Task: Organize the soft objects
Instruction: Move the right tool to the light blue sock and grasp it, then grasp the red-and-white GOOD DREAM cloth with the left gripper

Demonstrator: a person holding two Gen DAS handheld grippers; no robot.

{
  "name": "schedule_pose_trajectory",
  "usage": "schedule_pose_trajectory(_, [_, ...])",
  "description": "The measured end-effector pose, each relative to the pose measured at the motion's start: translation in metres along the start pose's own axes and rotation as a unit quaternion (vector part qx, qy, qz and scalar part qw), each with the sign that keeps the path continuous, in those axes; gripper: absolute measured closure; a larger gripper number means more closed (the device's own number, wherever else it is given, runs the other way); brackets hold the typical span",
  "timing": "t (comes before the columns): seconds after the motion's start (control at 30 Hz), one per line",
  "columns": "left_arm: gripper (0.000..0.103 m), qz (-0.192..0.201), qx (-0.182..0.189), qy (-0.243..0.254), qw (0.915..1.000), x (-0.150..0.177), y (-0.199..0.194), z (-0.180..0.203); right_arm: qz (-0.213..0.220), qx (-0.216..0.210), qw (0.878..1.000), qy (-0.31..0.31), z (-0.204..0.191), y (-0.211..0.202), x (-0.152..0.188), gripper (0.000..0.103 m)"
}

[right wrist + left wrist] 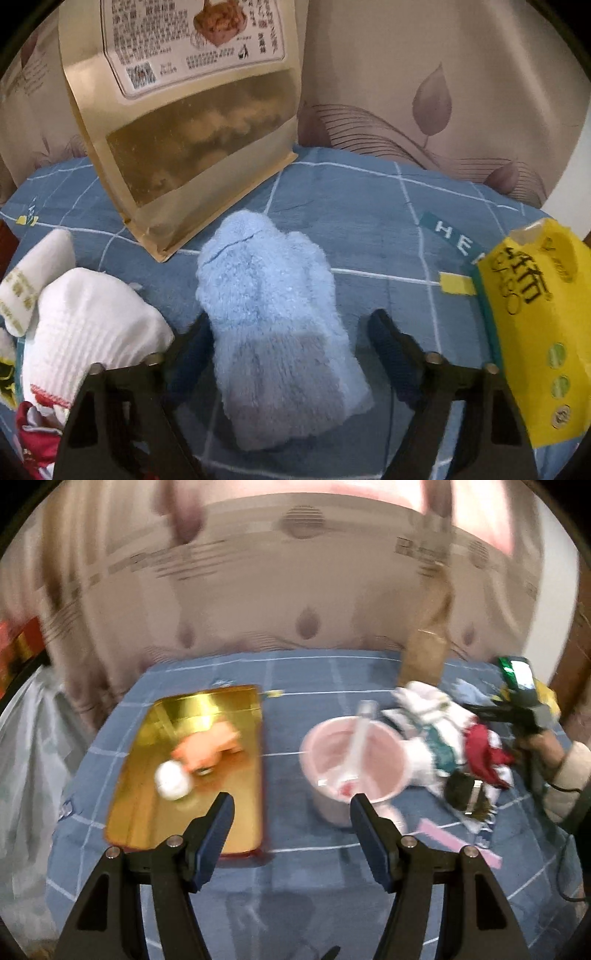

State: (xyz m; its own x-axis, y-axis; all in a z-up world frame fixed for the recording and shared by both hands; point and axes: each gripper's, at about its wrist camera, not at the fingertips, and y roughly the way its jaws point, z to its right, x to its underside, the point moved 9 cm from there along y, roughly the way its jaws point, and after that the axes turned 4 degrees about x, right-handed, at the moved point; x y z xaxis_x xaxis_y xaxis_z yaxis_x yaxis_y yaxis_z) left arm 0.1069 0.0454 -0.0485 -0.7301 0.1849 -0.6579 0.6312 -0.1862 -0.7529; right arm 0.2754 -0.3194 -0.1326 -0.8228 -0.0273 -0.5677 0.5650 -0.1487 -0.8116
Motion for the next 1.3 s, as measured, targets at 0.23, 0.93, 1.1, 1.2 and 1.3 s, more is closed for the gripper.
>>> schedule_pose_trajectory(0.23, [0.036, -0.020, 0.056, 0.059, 0.9965, -0.006, 0.027, 0.080, 0.010, -0.021, 0.999, 0.023, 0.005, -0.011, 0.008, 0.074])
schedule_pose_trajectory(0.93, [0.036, -0.071, 0.165, 0.123, 0.9760, -0.016, 0.104, 0.234, 0.009, 0.004, 0.999, 0.033, 0.036, -0.061, 0.089, 0.075])
schedule_pose_trajectory(1.1, [0.036, -0.089, 0.174, 0.116, 0.9738, -0.021, 0.130, 0.247, 0.009, 0.002, 0.999, 0.033, 0.035, -0.061, 0.090, 0.074])
schedule_pose_trajectory(1.2, [0.036, -0.097, 0.162, 0.120, 0.9745, -0.023, 0.145, 0.255, 0.009, 0.000, 0.999, 0.032, 0.034, -0.061, 0.090, 0.072])
schedule_pose_trajectory(1.3, [0.036, -0.104, 0.156, 0.124, 0.9744, -0.019, 0.153, 0.261, 0.009, 0.001, 0.999, 0.031, 0.033, -0.062, 0.091, 0.071])
